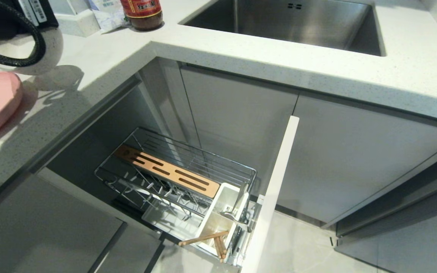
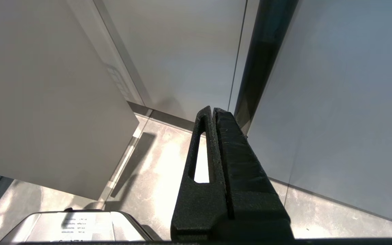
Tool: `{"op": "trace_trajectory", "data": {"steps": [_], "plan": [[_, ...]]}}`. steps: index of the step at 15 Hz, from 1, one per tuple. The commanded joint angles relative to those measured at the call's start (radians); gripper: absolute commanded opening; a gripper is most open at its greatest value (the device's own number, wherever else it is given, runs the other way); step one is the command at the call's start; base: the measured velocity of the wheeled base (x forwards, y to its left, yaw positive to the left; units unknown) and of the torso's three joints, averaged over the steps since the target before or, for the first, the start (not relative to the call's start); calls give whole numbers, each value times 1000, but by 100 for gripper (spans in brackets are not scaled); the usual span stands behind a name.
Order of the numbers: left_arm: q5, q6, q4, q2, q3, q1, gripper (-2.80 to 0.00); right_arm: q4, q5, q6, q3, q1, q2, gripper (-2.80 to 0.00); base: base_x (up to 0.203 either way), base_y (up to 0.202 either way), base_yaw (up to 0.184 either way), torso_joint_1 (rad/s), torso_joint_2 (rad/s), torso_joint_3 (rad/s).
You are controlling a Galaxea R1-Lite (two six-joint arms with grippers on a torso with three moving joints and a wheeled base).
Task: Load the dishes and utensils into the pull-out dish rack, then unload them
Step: Pick up the bowl and place it in the cupboard
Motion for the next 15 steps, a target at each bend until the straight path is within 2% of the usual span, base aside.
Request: {"op": "trace_trajectory", "data": {"steps": [1, 3, 4, 6, 8, 9, 10, 12, 14, 15], "plan": [[4, -3, 0, -69, 7, -5, -280, 0, 0, 1, 0, 0, 1, -280, 0, 0, 0, 0, 0, 0], [5, -4, 0, -195, 42, -34, -280, 0, 0, 1, 0, 0, 1, -280, 0, 0, 0, 0, 0, 0], [5, -4, 0, -251, 77, -72, -280, 0, 0, 1, 0, 0, 1, -280, 0, 0, 0, 0, 0, 0], [-3, 0, 1, -348, 166, -207, -280, 0, 0, 0, 0, 0, 1, -280, 0, 0, 0, 0, 0, 0], [-32, -1, -3, -393, 272, -296, -280, 0, 0, 0, 0, 0, 1, -280, 0, 0, 0, 0, 0, 0], [-73, -7, -7, -413, 314, -326, -280, 0, 0, 1, 0, 0, 1, -280, 0, 0, 0, 0, 0, 0], [-149, -34, -13, -420, 338, -348, -280, 0, 0, 1, 0, 0, 1, -280, 0, 0, 0, 0, 0, 0], [-288, -119, -72, -420, 407, -413, -280, 0, 0, 0, 0, 0, 1, -280, 0, 0, 0, 0, 0, 0], [-351, -160, -153, -402, 489, -430, -280, 0, 0, 0, 0, 0, 1, -280, 0, 0, 0, 0, 0, 0], [-368, -218, -232, -372, 528, -441, -280, 0, 0, 0, 0, 0, 1, -280, 0, 0, 0, 0, 0, 0]]}}
